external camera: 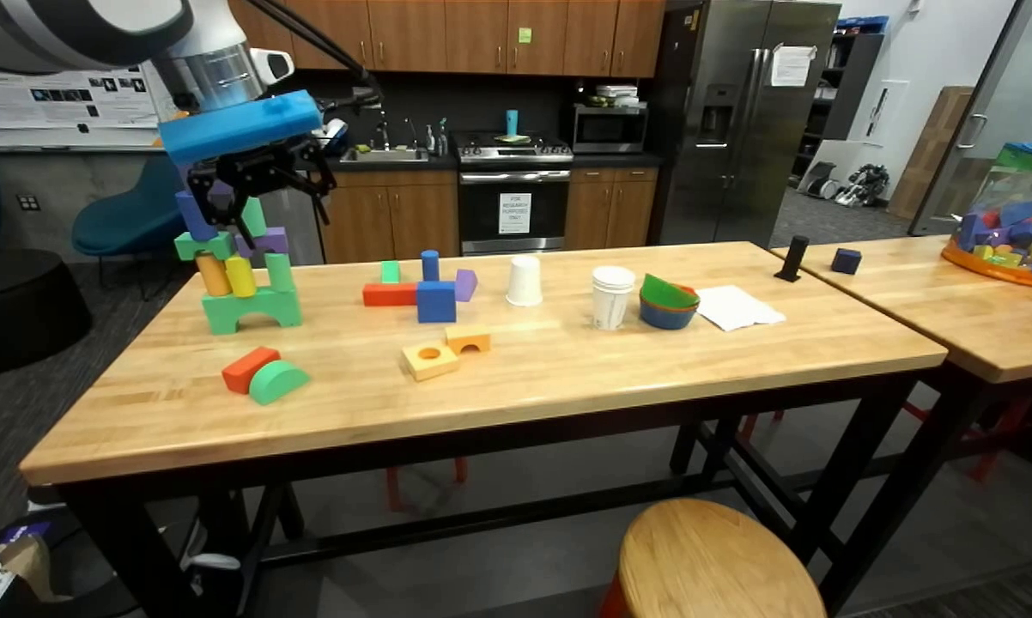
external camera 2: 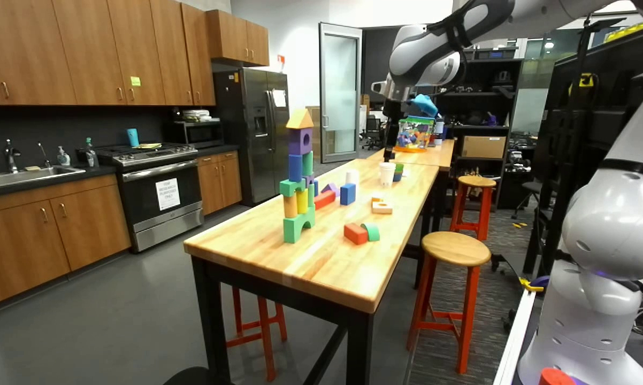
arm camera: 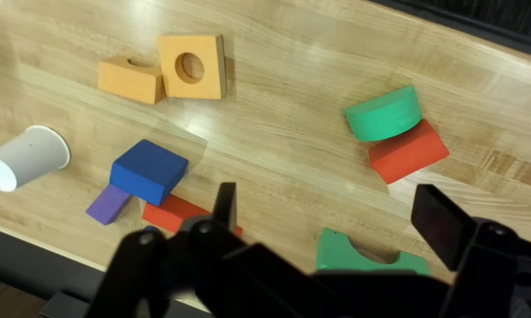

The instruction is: Move the blue block to the right

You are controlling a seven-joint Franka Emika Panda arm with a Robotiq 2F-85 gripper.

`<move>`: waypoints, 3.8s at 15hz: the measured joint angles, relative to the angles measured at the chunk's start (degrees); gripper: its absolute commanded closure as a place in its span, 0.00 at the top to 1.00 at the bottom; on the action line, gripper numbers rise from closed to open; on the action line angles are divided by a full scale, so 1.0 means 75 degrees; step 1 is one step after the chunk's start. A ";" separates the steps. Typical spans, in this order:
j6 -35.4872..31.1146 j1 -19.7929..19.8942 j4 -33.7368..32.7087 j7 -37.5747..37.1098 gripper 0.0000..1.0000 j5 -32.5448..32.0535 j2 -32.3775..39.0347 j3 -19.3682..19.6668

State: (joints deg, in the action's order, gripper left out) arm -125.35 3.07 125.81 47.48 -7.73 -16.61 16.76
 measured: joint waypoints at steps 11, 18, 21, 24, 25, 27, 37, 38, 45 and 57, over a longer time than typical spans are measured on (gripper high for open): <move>-0.0252 -0.0156 -0.0163 0.1660 1.00 0.0583 0.0199 -0.0102; -0.0258 -0.0239 -0.0419 0.5270 1.00 0.2029 0.0315 -0.0021; -0.0109 -0.0239 -0.0462 0.6867 1.00 0.2648 0.0358 0.0038; -0.0016 -0.0182 -0.0461 0.7503 1.00 0.2926 0.0416 0.0030; -0.0016 -0.0163 -0.0461 0.7495 1.00 0.2926 0.0419 0.0014; -0.0016 -0.0160 -0.0461 0.7487 1.00 0.2926 0.0419 0.0000; 0.0227 -0.0123 -0.0012 0.8794 1.00 0.2915 0.0827 -0.0069; 0.0207 -0.0107 -0.0015 0.8888 1.00 0.2899 0.0958 -0.0078; -0.0287 0.0177 -0.0438 0.8898 1.00 0.2898 0.1795 -0.0285; -0.0604 0.0450 -0.1552 0.8755 1.00 0.2316 0.2781 -0.0706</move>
State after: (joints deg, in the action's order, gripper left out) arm -129.87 6.45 114.17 113.14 9.65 4.25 11.47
